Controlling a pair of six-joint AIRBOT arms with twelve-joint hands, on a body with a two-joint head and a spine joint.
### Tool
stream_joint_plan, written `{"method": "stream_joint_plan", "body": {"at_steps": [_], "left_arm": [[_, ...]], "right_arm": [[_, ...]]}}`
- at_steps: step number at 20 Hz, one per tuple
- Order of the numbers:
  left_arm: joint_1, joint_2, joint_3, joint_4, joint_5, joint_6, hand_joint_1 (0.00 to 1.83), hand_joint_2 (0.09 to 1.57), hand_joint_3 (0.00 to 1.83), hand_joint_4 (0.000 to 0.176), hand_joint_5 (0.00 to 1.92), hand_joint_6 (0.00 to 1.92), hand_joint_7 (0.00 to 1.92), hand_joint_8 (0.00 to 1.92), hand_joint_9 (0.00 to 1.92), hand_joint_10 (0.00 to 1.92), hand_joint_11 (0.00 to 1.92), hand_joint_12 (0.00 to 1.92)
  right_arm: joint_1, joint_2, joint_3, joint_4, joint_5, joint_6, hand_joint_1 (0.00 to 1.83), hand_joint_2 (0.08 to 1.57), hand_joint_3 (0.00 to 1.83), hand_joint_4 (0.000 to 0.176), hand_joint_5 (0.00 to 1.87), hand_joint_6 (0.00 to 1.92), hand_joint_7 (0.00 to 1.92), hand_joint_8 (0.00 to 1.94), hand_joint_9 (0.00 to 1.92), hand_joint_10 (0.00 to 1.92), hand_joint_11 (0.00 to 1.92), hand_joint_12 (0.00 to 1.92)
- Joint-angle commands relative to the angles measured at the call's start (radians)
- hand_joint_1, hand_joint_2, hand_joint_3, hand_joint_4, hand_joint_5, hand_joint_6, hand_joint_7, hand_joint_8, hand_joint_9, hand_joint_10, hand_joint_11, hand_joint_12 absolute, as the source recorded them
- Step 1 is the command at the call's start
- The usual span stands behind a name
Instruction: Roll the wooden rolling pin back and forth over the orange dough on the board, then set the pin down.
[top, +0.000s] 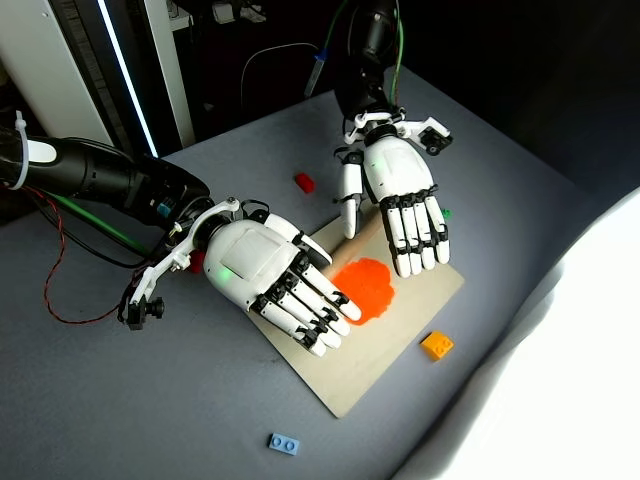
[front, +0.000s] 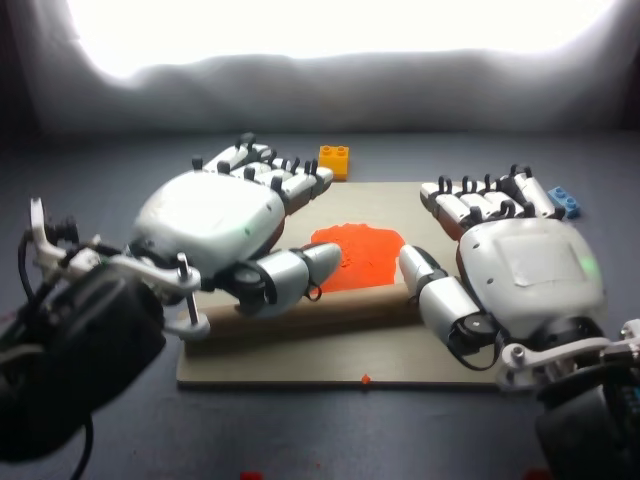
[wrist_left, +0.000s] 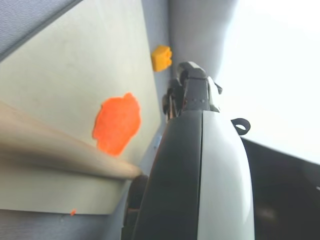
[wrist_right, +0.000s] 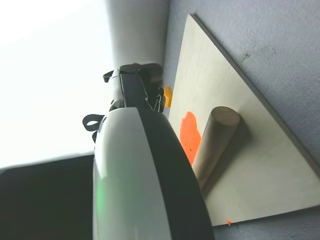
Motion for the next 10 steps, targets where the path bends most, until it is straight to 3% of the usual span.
{"method": "stream_joint_plan", "body": {"at_steps": [1,3,6,9,10], "left_arm": [[-0.026,0.017,-0.004,0.028,-0.028,0.018,0.00,1.48,0.00,0.000,0.25,0.01,0.34,0.01,0.29,0.01,0.00,0.44],[-0.078,0.046,-0.021,0.000,0.056,0.058,0.00,1.48,0.00,0.000,0.30,0.02,0.39,0.01,0.32,0.02,0.00,0.52],[-0.151,0.089,-0.060,-0.095,0.124,0.168,0.00,1.46,0.00,0.000,0.41,0.03,0.51,0.03,0.43,0.04,0.00,0.74],[-0.223,0.128,-0.092,-0.219,0.200,0.296,0.00,1.48,0.00,0.000,0.49,0.04,0.66,0.06,0.59,0.11,0.00,1.07],[-0.244,0.136,-0.099,-0.257,0.218,0.332,0.08,1.47,0.00,0.000,0.56,0.03,0.72,0.05,0.62,0.21,0.00,1.25]], "right_arm": [[0.016,0.014,-0.005,-0.084,0.098,-0.001,0.03,1.49,0.00,0.000,0.44,0.01,0.48,0.01,0.44,0.01,0.00,0.97],[0.022,0.044,-0.018,-0.084,0.087,0.000,0.08,1.46,0.00,0.000,0.45,0.02,0.49,0.01,0.44,0.01,0.00,0.99],[0.031,0.088,-0.021,-0.084,0.068,0.007,0.08,1.42,0.00,0.000,0.56,0.04,0.61,0.03,0.57,0.05,0.00,1.23],[0.037,0.144,-0.021,-0.128,0.032,0.029,0.12,1.40,0.00,0.000,0.69,0.07,0.77,0.05,0.74,0.11,0.08,1.33],[0.037,0.163,-0.021,-0.159,0.023,0.044,0.16,1.39,0.00,0.000,0.76,0.10,0.83,0.06,0.79,0.13,0.15,1.37]]}}
